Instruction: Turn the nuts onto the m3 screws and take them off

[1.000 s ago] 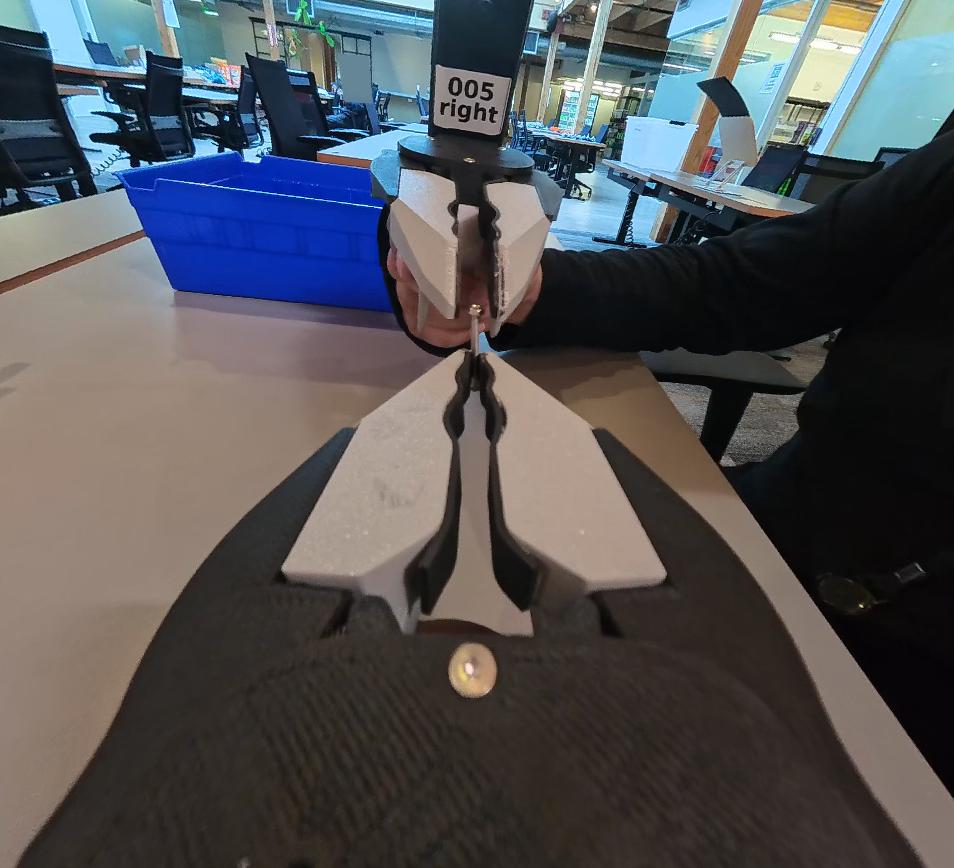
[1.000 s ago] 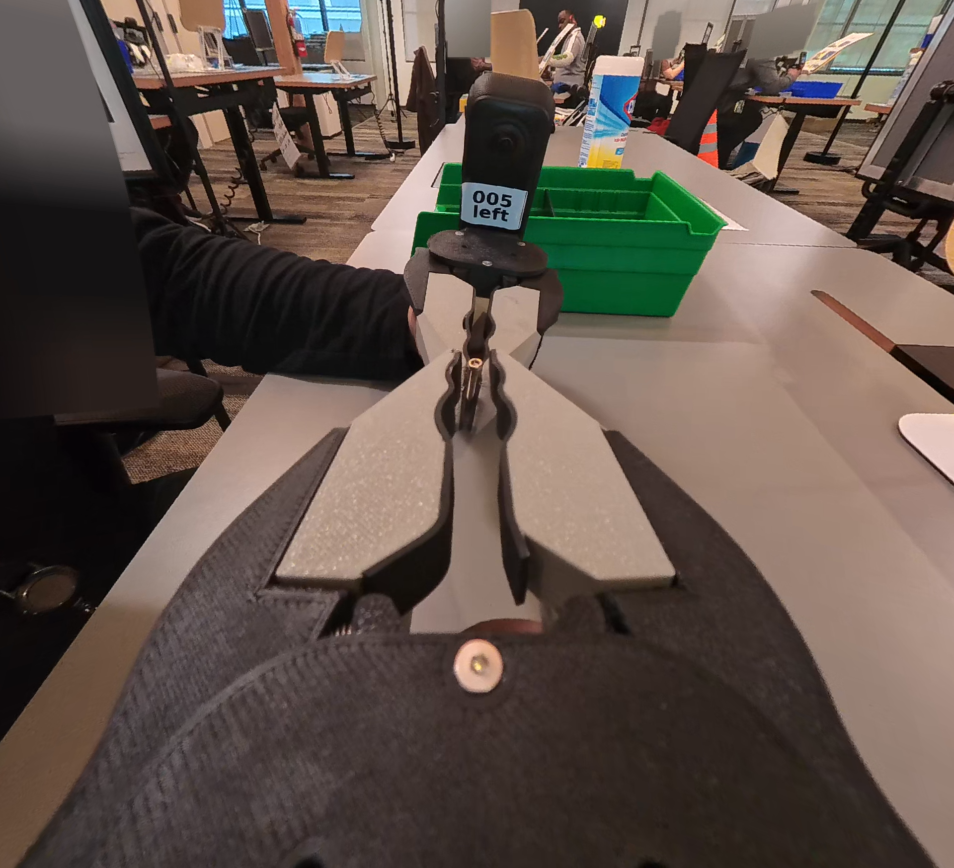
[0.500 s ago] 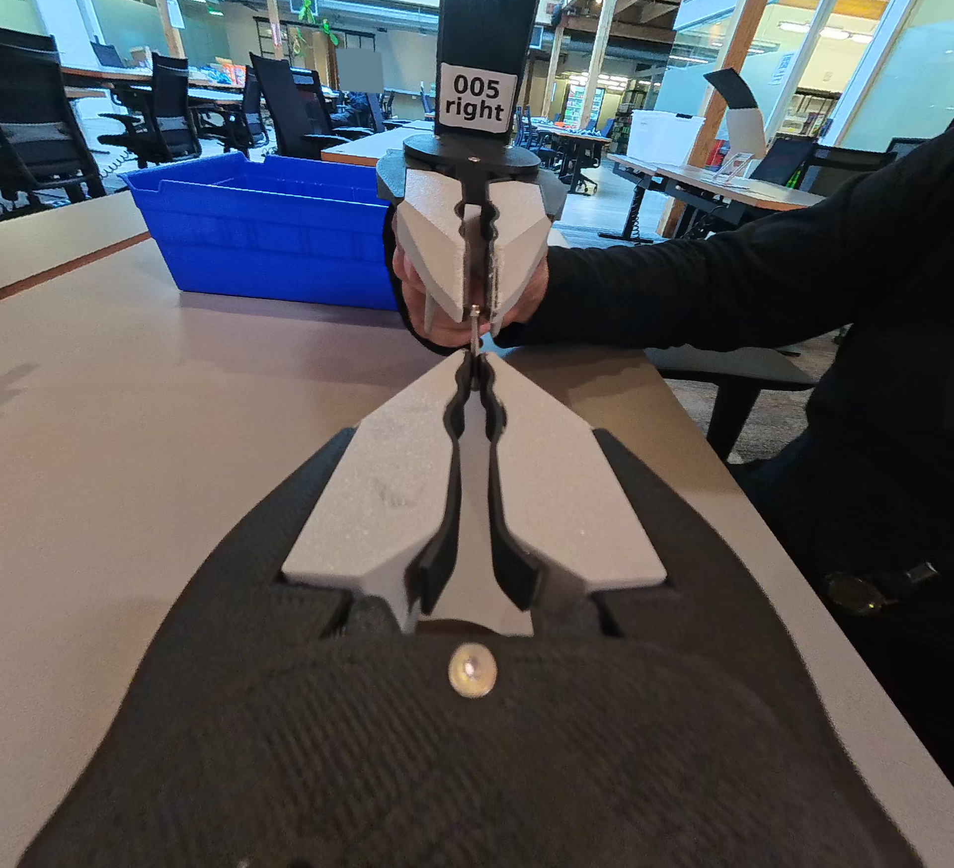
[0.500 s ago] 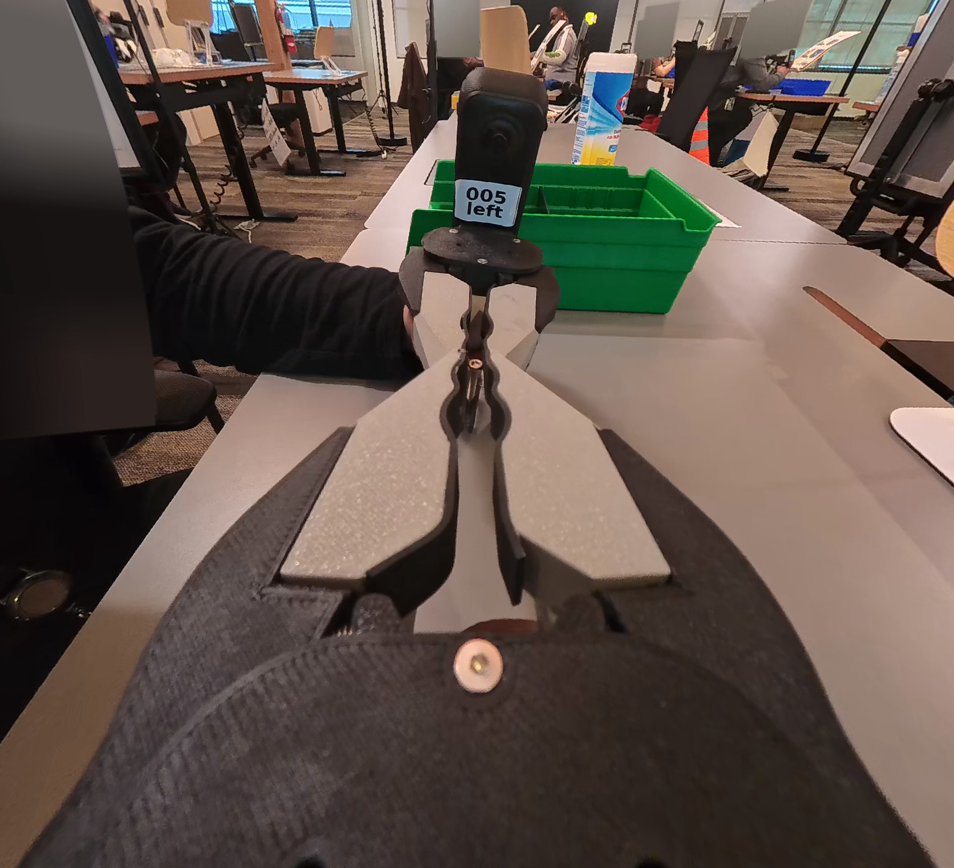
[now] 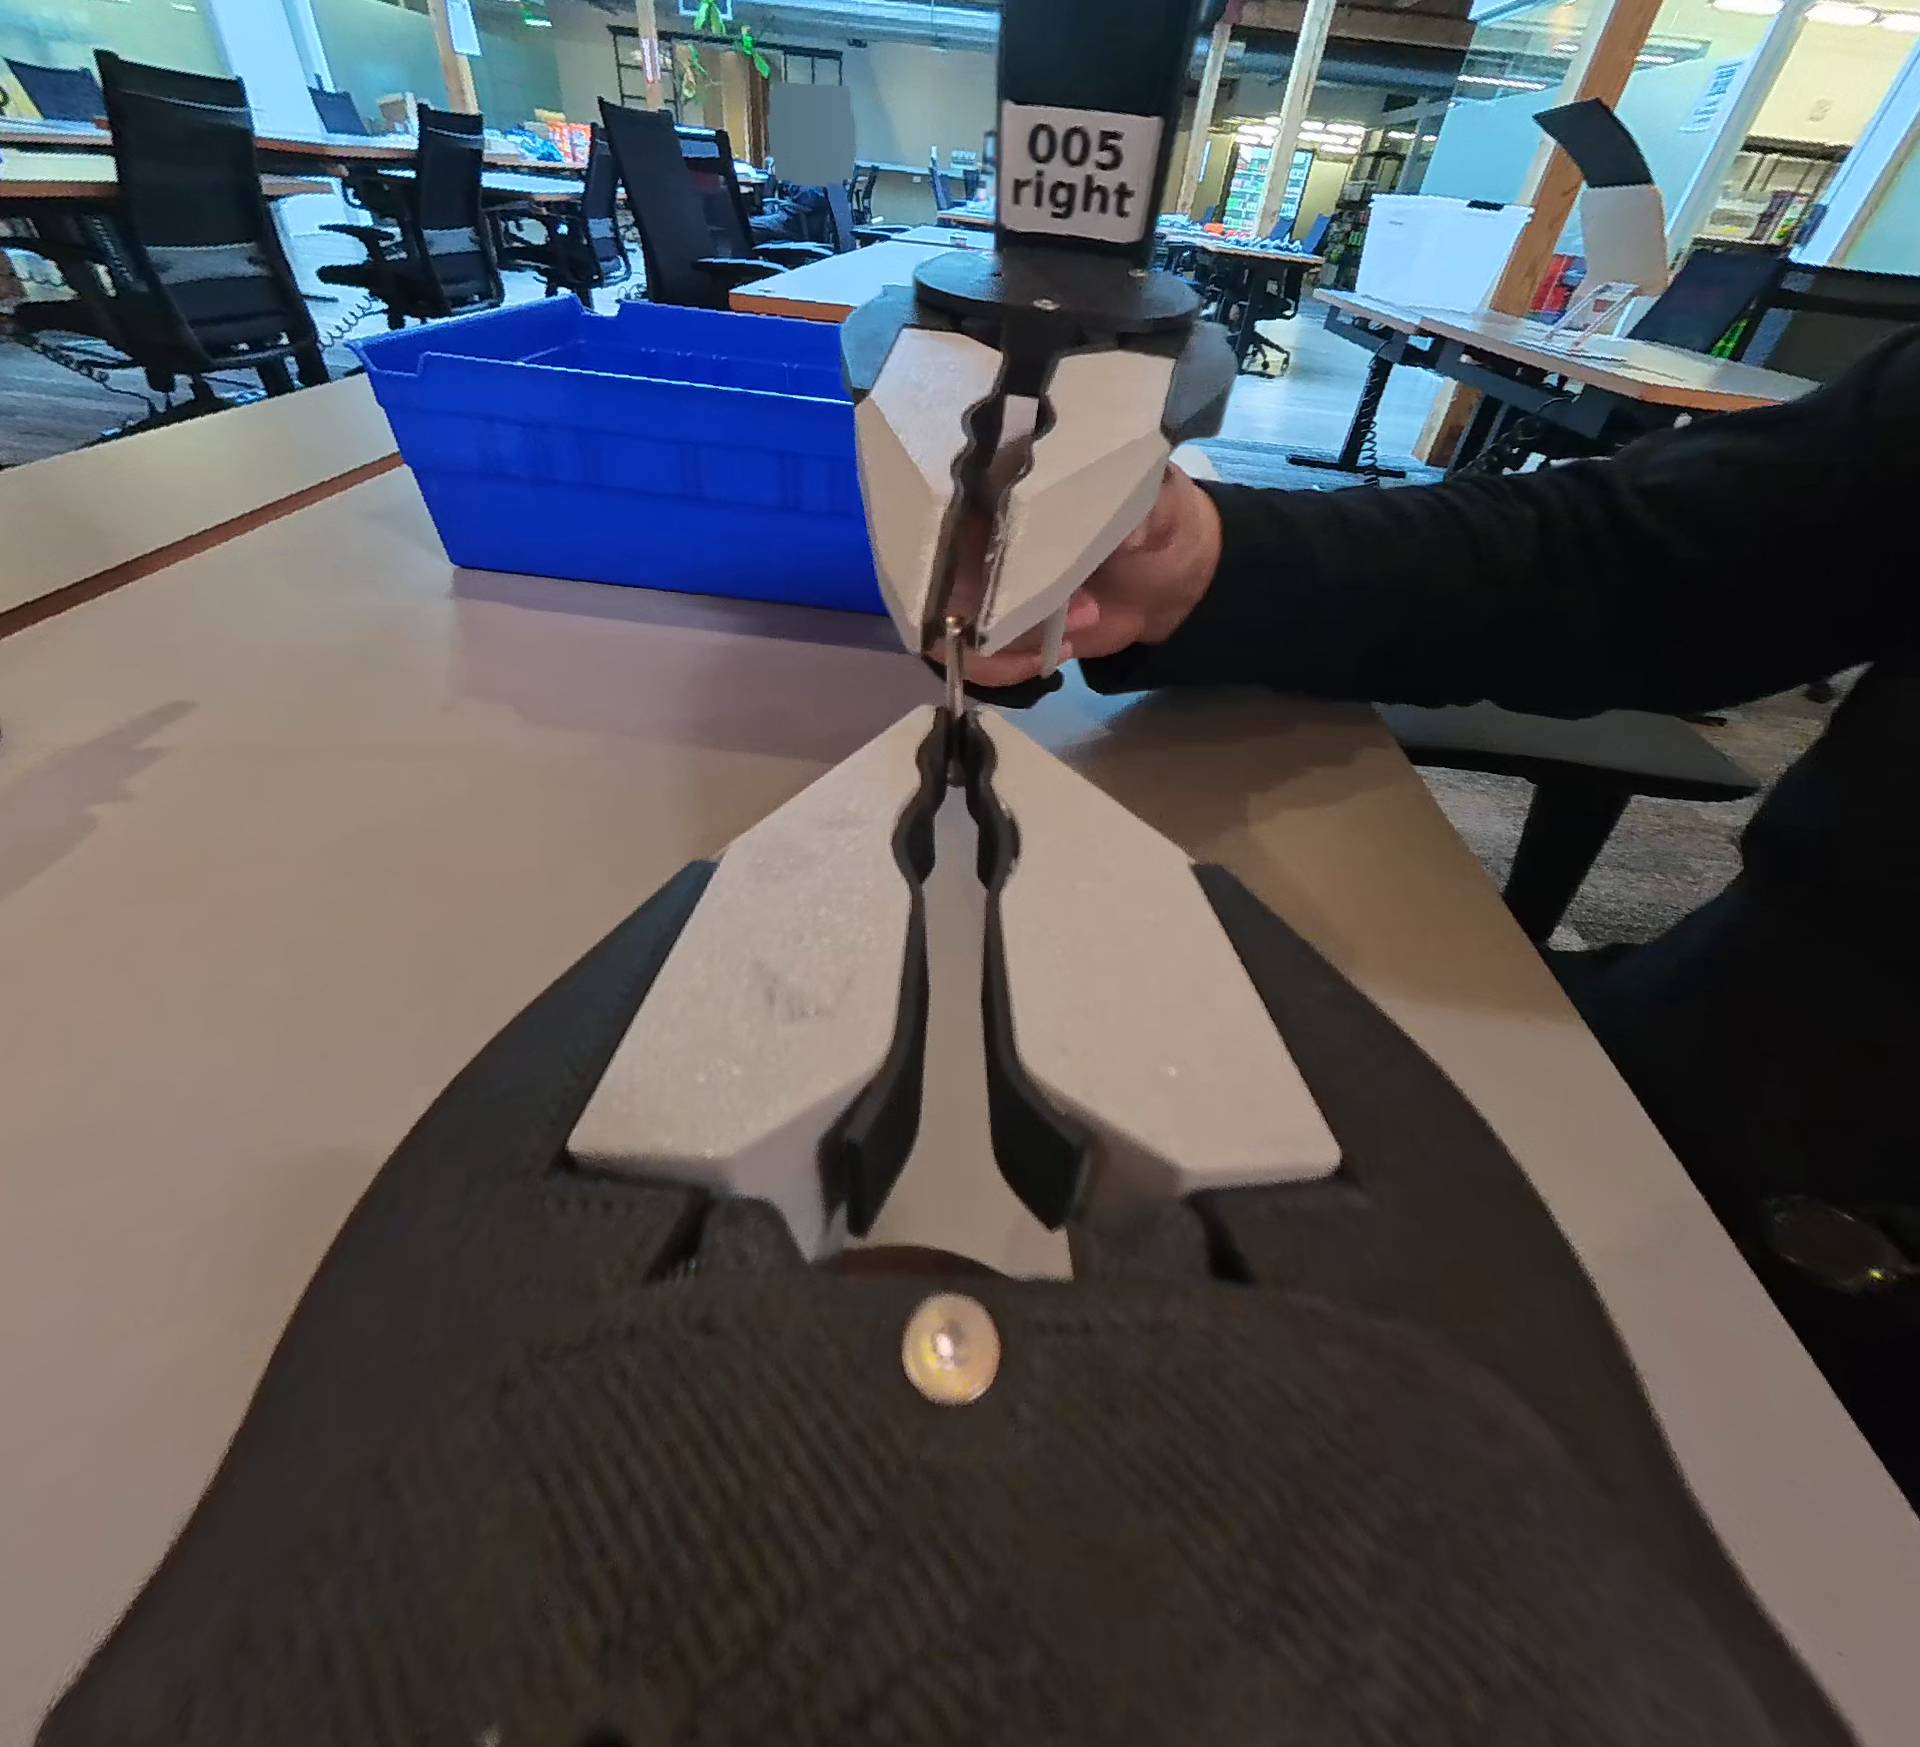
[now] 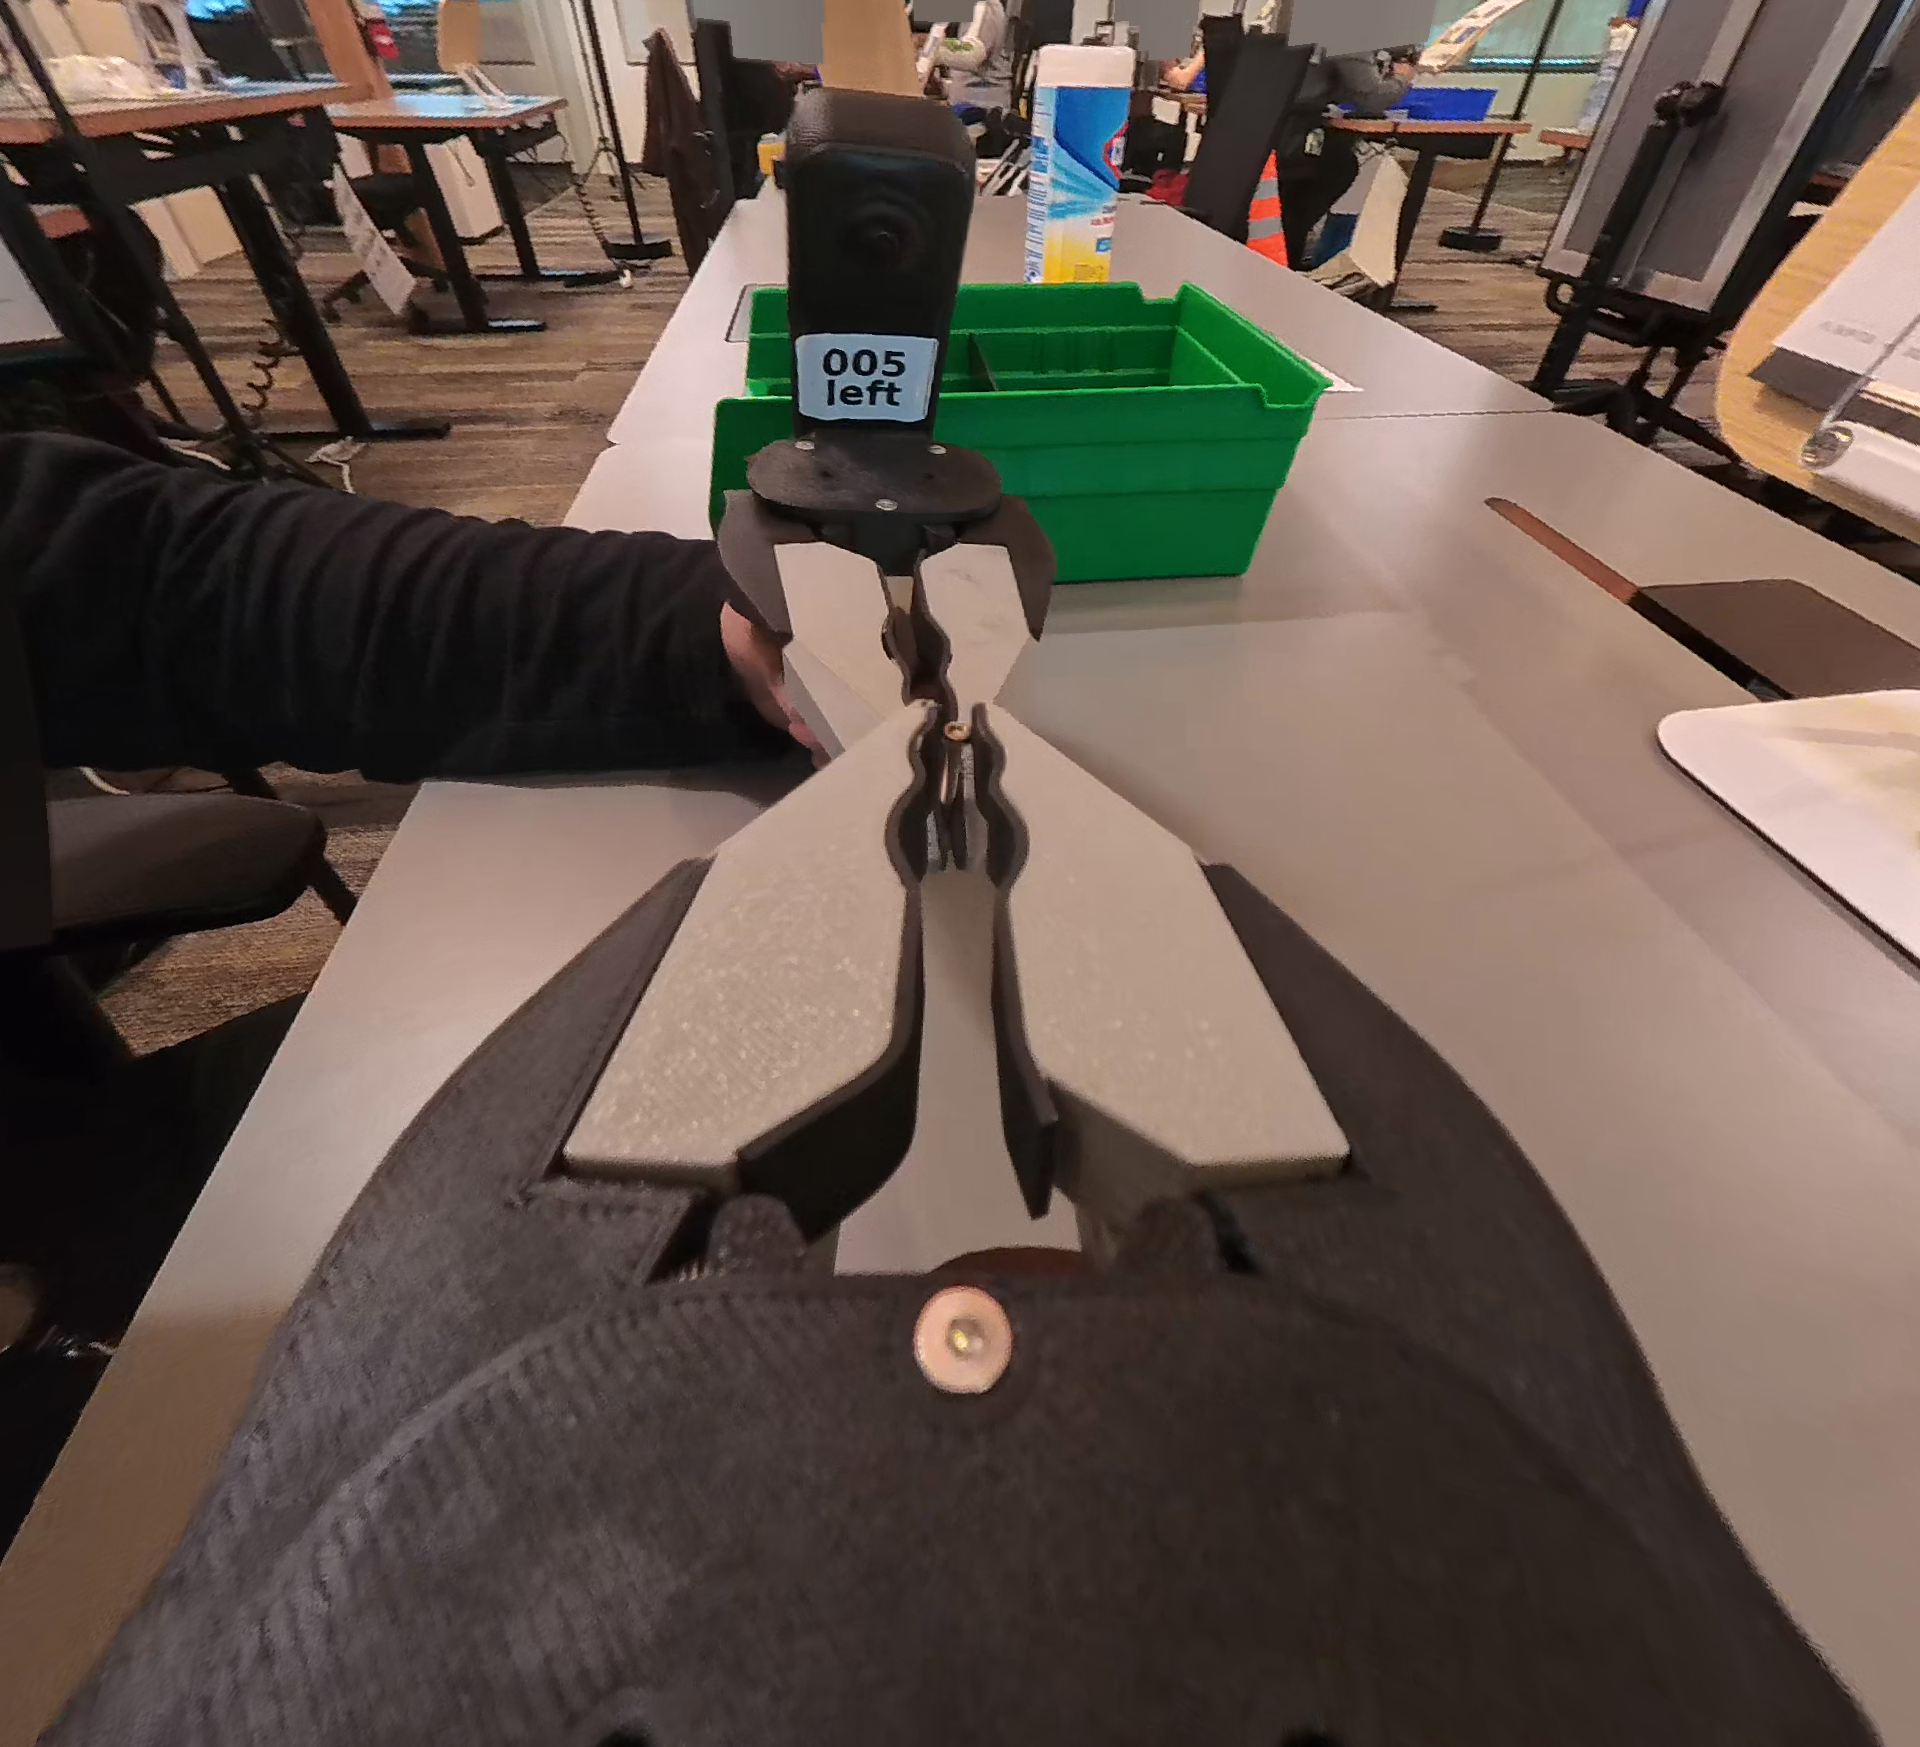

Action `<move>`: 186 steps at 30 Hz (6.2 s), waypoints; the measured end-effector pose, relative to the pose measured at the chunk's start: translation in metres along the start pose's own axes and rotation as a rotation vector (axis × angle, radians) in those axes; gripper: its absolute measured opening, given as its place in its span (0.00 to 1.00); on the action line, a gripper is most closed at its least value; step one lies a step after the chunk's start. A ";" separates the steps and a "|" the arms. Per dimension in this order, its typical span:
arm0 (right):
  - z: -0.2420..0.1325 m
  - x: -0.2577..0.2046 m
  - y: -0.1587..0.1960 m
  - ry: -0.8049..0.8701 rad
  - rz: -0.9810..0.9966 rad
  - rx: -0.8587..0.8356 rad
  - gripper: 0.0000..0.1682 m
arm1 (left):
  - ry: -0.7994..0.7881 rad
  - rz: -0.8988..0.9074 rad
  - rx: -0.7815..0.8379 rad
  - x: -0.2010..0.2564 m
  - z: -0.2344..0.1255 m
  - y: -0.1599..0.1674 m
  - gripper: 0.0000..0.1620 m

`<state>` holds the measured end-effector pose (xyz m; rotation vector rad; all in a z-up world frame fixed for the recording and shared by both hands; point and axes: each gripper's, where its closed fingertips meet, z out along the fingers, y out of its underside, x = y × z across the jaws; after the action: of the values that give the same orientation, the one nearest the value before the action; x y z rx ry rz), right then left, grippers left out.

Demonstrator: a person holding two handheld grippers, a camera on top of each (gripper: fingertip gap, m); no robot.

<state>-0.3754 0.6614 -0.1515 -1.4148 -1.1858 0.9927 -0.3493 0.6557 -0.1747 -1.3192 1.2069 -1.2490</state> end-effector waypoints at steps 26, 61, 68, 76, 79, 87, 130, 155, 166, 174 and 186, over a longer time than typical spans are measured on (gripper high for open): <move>0.000 0.020 0.010 0.368 0.049 -0.053 0.02 | -0.141 -0.016 -0.064 -0.018 0.005 0.008 0.00; -0.018 0.005 -0.009 0.184 0.021 0.048 0.10 | -0.093 -0.044 -0.045 -0.011 0.006 0.006 0.00; -0.019 -0.004 -0.005 0.007 0.052 0.072 0.12 | -0.031 -0.016 -0.036 0.001 0.008 0.004 0.00; -0.009 -0.022 0.002 -0.110 0.035 0.044 0.15 | 0.027 0.012 -0.036 0.014 0.011 0.004 0.00; -0.003 -0.026 0.005 -0.118 0.014 0.026 0.15 | 0.032 0.012 -0.033 0.014 0.011 0.003 0.00; -0.005 -0.023 0.005 -0.086 0.009 0.030 0.13 | 0.023 0.015 -0.030 0.013 0.011 0.003 0.00; -0.011 -0.007 -0.004 0.039 0.018 0.090 0.21 | -0.010 -0.001 0.013 0.006 0.006 -0.005 0.00; -0.003 -0.040 -0.002 0.047 -0.112 0.060 0.51 | -0.038 -0.030 0.046 -0.001 0.001 -0.010 0.00; 0.013 -0.041 0.000 0.062 -0.123 0.048 0.56 | -0.037 -0.016 0.039 0.000 0.004 -0.008 0.00; 0.006 -0.025 -0.005 0.122 -0.080 0.084 0.54 | -0.024 -0.029 0.038 0.002 0.006 -0.008 0.00; -0.001 -0.027 -0.003 0.122 -0.103 0.078 0.49 | -0.053 -0.037 0.051 -0.005 0.003 -0.010 0.00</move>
<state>-0.3800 0.6350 -0.1486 -1.3203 -1.1071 0.8605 -0.3460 0.6611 -0.1654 -1.3343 1.1107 -1.2550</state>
